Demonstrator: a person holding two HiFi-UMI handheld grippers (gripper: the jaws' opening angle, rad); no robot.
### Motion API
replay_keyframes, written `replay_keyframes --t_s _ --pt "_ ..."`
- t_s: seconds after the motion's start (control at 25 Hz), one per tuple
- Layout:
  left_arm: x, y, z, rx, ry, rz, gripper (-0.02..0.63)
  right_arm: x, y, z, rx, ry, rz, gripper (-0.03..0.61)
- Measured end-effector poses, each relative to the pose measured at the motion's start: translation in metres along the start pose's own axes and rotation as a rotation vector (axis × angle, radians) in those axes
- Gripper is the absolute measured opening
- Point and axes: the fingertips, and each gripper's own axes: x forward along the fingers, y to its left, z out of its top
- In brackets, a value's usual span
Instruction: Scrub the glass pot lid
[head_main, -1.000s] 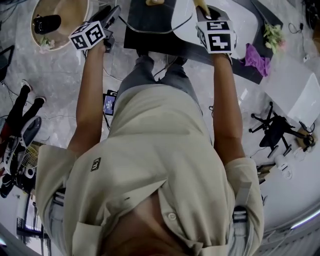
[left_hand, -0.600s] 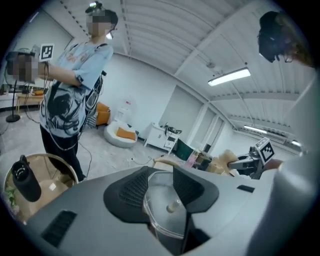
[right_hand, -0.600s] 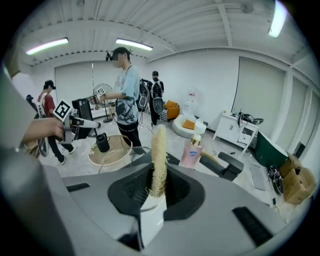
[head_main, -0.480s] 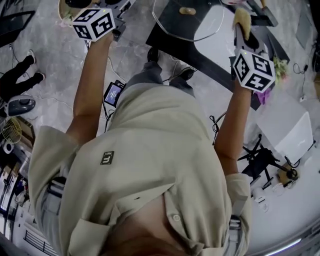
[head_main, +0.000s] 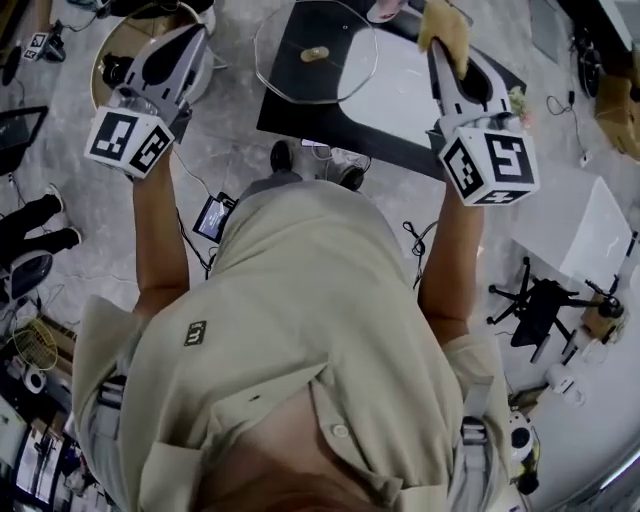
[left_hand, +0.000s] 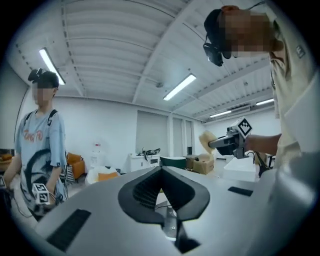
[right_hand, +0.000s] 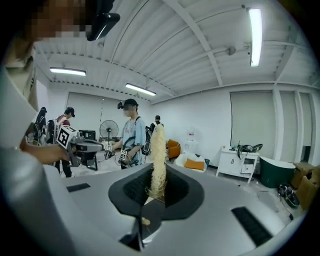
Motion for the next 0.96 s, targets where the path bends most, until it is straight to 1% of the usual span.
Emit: replay_keyframes --t_s 0.12,0.32,0.44,0.64,0.96 --pt "-0.002 -0.013 0.013 0.052 -0.011 -0.016 0.014 -0.022 0.005 0.015 -0.016 -0.04 -0.02 0.042" --pt "0.0 -0.031 0.027 0.081 -0.041 -0.049 0.014 -0.043 0.004 0.02 -0.031 -0.056 -0.054 0.042" --pt "0.0 -0.039 0.03 0.102 -0.043 -0.063 0.014 -0.051 0.002 0.019 -0.03 -0.06 -0.073 0.043" --pt "-0.001 -0.047 0.026 0.104 -0.037 -0.077 0.014 -0.061 0.001 0.014 -0.022 -0.063 -0.092 0.043" --pt "0.006 -0.059 0.037 0.095 -0.029 -0.09 0.014 -0.073 -0.012 0.019 -0.003 -0.054 -0.106 0.043"
